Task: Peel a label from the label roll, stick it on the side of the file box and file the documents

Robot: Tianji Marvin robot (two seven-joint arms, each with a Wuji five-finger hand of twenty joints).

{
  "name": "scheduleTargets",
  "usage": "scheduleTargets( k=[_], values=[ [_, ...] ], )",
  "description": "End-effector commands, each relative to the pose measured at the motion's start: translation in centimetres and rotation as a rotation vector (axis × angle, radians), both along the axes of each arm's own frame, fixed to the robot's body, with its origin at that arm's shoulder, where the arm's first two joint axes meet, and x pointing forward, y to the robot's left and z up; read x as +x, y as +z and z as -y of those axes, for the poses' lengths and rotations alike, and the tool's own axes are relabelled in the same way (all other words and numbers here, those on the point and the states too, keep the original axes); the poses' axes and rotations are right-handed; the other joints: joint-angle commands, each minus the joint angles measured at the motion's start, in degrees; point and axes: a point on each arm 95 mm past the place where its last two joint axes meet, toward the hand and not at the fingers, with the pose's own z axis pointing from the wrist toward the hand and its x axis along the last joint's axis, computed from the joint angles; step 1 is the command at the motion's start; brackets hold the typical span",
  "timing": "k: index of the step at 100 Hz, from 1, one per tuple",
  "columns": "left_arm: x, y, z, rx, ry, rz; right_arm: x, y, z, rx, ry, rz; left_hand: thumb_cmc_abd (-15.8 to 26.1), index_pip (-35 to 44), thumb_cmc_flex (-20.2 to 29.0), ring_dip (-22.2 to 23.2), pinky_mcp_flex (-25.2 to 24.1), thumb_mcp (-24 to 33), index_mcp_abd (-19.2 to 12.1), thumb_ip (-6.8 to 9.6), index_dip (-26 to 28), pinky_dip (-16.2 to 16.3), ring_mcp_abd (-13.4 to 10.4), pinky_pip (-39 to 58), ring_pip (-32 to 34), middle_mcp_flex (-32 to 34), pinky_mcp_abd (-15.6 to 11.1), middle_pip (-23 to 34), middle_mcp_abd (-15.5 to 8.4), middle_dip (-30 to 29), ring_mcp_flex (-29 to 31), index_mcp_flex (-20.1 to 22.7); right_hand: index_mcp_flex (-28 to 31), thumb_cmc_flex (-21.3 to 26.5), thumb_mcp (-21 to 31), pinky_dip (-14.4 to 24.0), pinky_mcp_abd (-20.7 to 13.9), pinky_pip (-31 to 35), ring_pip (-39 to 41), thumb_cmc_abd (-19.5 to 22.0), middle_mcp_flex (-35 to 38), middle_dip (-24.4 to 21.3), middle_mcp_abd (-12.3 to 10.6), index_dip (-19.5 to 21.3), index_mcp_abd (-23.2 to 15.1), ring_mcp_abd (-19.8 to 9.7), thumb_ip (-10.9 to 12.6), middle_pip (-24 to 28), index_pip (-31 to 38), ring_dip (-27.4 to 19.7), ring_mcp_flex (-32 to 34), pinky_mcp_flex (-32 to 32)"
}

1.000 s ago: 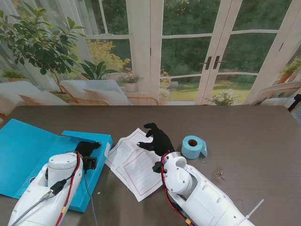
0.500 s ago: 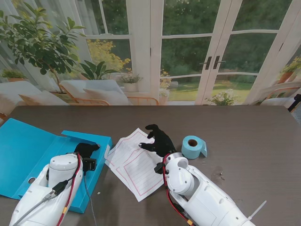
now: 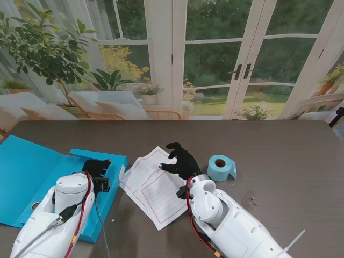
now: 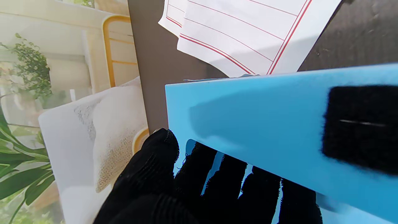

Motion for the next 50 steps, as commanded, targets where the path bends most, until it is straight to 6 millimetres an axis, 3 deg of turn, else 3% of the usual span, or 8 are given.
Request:
scheduleTargets(
  k=[1,20,22,24,50],
  values=[
    [-0.2,-0.1,0.1,-0.001,-0.002,-0.004,-0.2,-0.2,-0.2,-0.001,0.015,-0.01,2.5,-0.93,-0.74,-4.11,-1.53,0.28,0.41,2.39,-1.61,-1.95,0.32,-7.51,-7.76,-1.87,-0.77,-0.29,-0.22,-1.4,-3.56,-1.02,0.16,0.26,-1.27,0.9,-2.0,-0.63,-0.13,0.91,1.24,-0.2,-0.88,0.8,-0.45,-0.24,1.06,-0.22,-0.24,0.01,-0.56,-24.67],
    [-0.2,0.5,-0.2,0.033,0.002,0.006,-0.1,-0.1,0.0,-0.001,0.012,-0.006,2.48,-1.87,-1.16,-5.93,0.22,0.28,0.76,2.49,-3.9,-0.48,-0.72,-18.75,-10.67,-4.42,-1.31,-0.9,-0.23,-3.49,-5.83,-2.58,0.51,0.26,-1.38,0.92,-2.0,-0.61,-0.17,1.11,1.3,-0.19,-0.87,0.86,-0.57,-0.24,1.09,-0.23,-0.17,0.0,-0.61,-24.63],
    [-0.2,0.5,-0.3,0.033,0.004,0.007,-0.1,-0.1,0.0,-0.001,0.012,-0.005,2.45,-1.68,-1.11,-5.93,1.17,0.4,0.85,2.55,-4.12,2.1,-0.73,-21.72,-10.75,-4.51,-1.27,-0.86,-0.21,-3.65,-5.86,-2.54,0.58,0.27,-1.38,0.92,-2.0,-0.61,-0.18,1.14,1.32,-0.19,-0.88,0.87,-0.58,-0.18,1.1,-0.22,-0.15,0.0,-0.63,-24.63],
    [-0.2,0.5,-0.3,0.033,0.006,0.009,-0.1,-0.1,0.0,-0.001,0.011,-0.004,2.45,-1.62,-1.06,-5.95,1.49,0.46,1.01,2.57,-4.18,2.72,-0.65,-22.62,-10.81,-4.53,-1.1,-0.85,-0.14,-3.69,-5.91,-2.48,0.62,0.23,-1.41,0.93,-2.0,-0.61,-0.17,1.14,1.31,-0.19,-0.84,0.88,-0.61,-0.2,1.1,-0.22,-0.16,0.0,-0.6,-24.63],
    [-0.1,1.4,-0.3,0.115,0.009,0.082,0.1,0.1,0.3,-0.006,0.005,0.009,2.11,-1.67,-1.68,-6.2,1.43,0.11,1.24,2.41,-4.27,4.0,-0.62,-23.72,-11.49,-4.47,-1.3,-0.96,0.13,-3.91,-6.07,-2.35,1.22,0.06,-1.67,0.94,-1.99,-0.62,-0.2,1.87,1.52,-0.19,-0.72,0.96,-0.86,-0.16,1.12,-0.25,-0.16,-0.01,-0.61,-24.62]
  ],
)
